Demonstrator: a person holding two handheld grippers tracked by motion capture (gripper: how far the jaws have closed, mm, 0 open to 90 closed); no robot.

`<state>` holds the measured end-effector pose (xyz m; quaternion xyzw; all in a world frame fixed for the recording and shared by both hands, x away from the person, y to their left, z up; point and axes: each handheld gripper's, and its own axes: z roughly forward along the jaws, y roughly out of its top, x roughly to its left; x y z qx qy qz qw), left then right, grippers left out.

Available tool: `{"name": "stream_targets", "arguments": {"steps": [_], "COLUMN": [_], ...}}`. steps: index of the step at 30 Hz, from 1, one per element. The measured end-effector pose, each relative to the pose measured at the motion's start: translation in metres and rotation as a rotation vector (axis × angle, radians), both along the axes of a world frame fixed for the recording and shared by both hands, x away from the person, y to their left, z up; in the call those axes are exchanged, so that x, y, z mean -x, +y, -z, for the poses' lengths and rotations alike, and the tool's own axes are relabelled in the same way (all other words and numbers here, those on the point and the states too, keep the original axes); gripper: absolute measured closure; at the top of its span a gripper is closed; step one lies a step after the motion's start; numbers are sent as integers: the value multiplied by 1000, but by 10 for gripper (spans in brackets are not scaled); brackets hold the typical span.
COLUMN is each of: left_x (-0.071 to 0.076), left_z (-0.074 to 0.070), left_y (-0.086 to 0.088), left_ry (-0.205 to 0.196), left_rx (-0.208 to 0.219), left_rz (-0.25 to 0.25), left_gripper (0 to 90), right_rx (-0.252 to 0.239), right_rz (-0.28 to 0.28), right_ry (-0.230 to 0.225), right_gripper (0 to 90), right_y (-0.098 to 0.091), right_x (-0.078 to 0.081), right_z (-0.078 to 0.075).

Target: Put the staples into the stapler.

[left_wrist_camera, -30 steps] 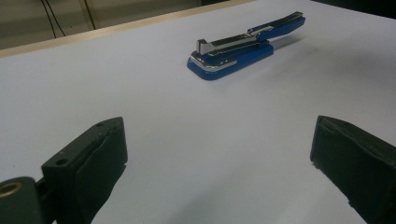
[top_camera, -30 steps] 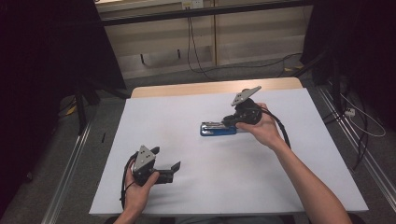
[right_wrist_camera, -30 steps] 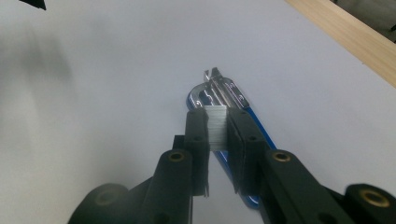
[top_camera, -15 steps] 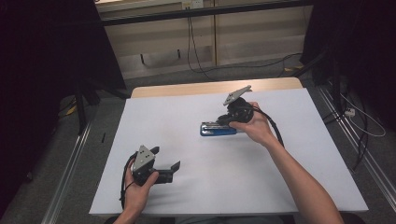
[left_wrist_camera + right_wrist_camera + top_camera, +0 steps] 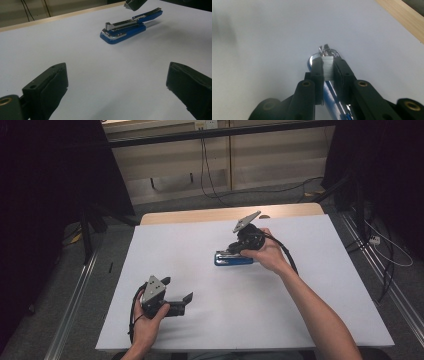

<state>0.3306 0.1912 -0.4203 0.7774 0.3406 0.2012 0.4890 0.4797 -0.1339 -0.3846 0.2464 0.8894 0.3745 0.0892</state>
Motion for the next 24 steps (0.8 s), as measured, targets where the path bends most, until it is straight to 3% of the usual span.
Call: {"name": "stream_targets", "arguments": {"steps": [5, 16, 24], "left_x": [0, -1, -2], "left_z": [0, 1, 2], "left_y": [0, 1, 2], "left_ry": [2, -3, 7], "left_rx": [5, -1, -3], "left_rz": [1, 0, -9], "left_gripper": [40, 40, 40], "right_rx": [-8, 29, 14], "right_rz": [-10, -24, -23], "right_ry": [0, 12, 21], "right_gripper": [792, 793, 792], "right_y": [7, 16, 22], "right_x": [-4, -16, -23], "right_z": [0, 10, 16]}}
